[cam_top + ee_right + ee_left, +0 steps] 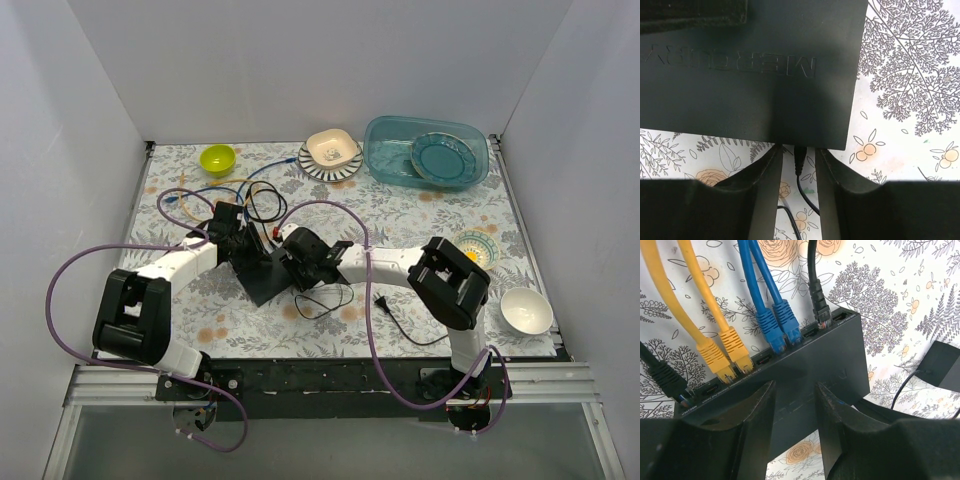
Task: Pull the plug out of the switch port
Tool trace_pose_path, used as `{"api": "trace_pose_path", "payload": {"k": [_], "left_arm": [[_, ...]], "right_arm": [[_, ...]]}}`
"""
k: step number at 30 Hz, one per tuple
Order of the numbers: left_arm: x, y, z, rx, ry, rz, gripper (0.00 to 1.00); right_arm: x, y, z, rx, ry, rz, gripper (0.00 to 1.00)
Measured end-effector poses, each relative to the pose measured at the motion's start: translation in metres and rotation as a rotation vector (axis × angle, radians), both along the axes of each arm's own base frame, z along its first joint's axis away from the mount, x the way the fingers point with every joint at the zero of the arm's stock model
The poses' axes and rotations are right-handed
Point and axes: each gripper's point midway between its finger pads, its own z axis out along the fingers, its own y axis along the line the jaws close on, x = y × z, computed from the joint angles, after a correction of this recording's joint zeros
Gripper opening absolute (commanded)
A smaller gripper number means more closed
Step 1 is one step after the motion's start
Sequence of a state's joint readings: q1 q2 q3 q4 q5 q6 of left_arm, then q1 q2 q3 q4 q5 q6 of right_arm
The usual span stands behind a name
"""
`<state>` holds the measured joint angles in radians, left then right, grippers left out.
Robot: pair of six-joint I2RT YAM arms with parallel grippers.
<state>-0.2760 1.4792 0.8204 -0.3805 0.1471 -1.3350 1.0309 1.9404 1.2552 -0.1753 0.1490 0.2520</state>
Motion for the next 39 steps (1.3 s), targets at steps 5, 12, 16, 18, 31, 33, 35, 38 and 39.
{"api": "trace_pose_path", "payload": {"k": [5, 12, 16, 18, 31, 33, 35, 38, 39], "left_arm": [[-0.002, -0.003, 0.0, -0.021, -0.006, -0.013, 0.36], [-0.011, -0.009, 0.0, -0.06, -0.002, -0.038, 0.33], [-0.021, -0.012, 0.001, -0.088, 0.004, -0.062, 0.27], [-0.03, -0.015, 0.004, -0.113, -0.003, -0.083, 0.17], [-0.077, -0.071, 0.008, -0.179, -0.071, -0.302, 0.0], [-0.076, -0.072, 0.004, -0.177, -0.068, -0.293, 0.0], [-0.076, -0.071, -0.004, -0.168, -0.056, -0.281, 0.0], [-0.078, -0.067, -0.016, -0.142, -0.029, -0.257, 0.0], [-0.078, -0.065, -0.021, -0.128, -0.016, -0.239, 0.0]], "right_arm": [[0.004, -0.001, -0.001, -0.007, -0.009, -0.011, 0.23], [0.012, -0.001, -0.001, 0.003, -0.047, -0.045, 0.05], [0.016, -0.001, -0.001, 0.016, -0.07, -0.058, 0.01], [0.017, 0.0, -0.001, 0.017, -0.074, -0.06, 0.01], [0.016, 0.0, -0.001, 0.025, -0.068, -0.059, 0.01], [0.015, 0.0, -0.002, 0.026, -0.065, -0.057, 0.01], [0.015, 0.001, -0.002, 0.028, -0.061, -0.054, 0.01], [0.014, 0.001, -0.001, 0.032, -0.055, -0.053, 0.01], [0.013, 0.001, -0.001, 0.034, -0.051, -0.054, 0.01]]}}
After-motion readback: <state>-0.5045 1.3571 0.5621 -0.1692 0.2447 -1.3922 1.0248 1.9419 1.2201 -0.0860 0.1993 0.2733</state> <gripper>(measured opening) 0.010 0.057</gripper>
